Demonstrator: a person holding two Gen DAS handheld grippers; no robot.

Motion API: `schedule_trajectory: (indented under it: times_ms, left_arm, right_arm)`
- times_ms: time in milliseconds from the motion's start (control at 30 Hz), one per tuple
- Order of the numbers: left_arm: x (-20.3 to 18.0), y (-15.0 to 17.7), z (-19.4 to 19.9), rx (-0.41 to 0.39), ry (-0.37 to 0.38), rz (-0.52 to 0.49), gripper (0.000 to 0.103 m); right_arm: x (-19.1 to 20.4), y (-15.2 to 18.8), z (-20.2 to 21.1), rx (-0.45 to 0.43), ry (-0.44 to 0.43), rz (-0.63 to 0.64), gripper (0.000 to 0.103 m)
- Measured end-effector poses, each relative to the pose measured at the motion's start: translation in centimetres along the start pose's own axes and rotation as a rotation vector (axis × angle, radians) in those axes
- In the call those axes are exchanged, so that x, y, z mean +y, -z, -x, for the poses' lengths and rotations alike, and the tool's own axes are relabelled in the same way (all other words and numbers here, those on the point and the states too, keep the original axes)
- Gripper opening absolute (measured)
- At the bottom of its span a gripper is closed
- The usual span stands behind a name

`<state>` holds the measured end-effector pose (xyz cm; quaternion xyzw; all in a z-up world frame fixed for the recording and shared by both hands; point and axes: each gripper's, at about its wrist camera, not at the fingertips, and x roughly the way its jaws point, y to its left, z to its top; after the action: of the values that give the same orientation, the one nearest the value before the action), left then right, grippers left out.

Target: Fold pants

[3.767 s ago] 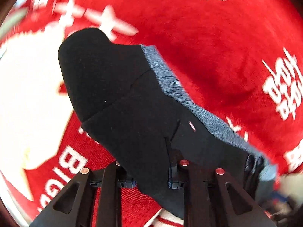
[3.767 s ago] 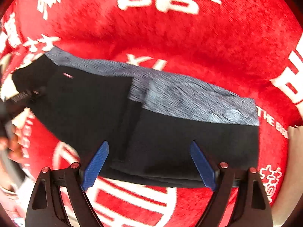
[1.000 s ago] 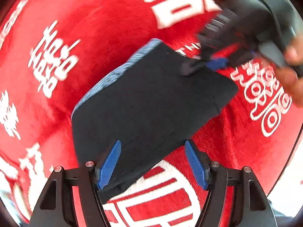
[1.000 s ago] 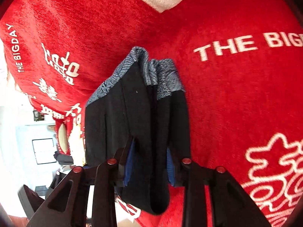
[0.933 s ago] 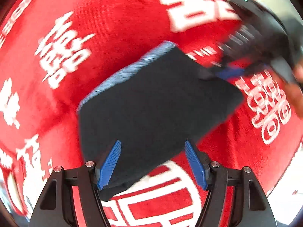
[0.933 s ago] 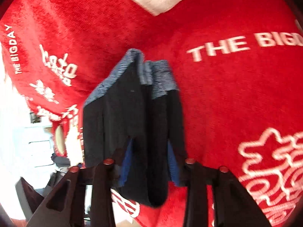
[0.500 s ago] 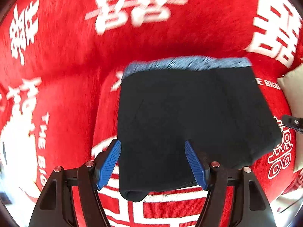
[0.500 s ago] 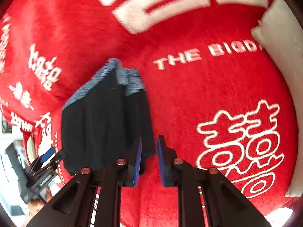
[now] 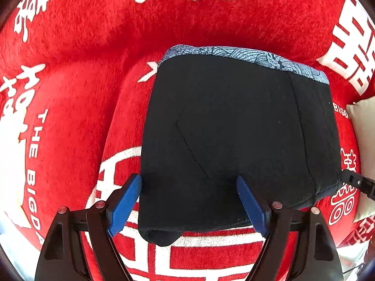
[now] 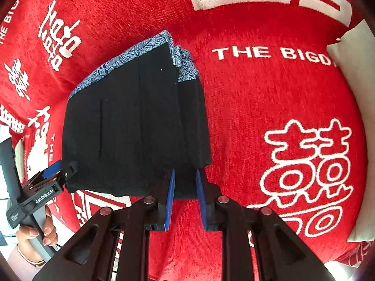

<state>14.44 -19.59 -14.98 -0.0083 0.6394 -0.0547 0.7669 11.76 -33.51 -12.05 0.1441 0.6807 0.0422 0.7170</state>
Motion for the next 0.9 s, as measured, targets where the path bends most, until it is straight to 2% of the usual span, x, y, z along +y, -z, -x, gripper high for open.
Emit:
schedule_trajectory:
  times_ms: [367, 567, 700, 900]
  left_arm:
    - [0.9, -0.4, 0.1, -0.010, 0.025, 0.011, 0.085]
    - [1.8, -0.4, -0.4, 0.010, 0.055, 0.056, 0.088]
    - [1.6, -0.3, -0.6, 0.004, 0.034, 0.043, 0.093]
    - [1.7, -0.5, -0.6, 0.013, 0.038, 0.041, 0.093]
  right_arm:
    - [2.5, 1.5, 2.6, -0.063, 0.071, 0.051, 0.023]
    - [3.3, 2.0, 0.8, -0.021, 0.077, 0.058, 0.023]
    - [3.0, 2.4, -0.8, 0.016, 0.080, 0.038, 0.043]
    - [1.9, 3.6, -2.4, 0.062, 0.073, -0.016, 0.043]
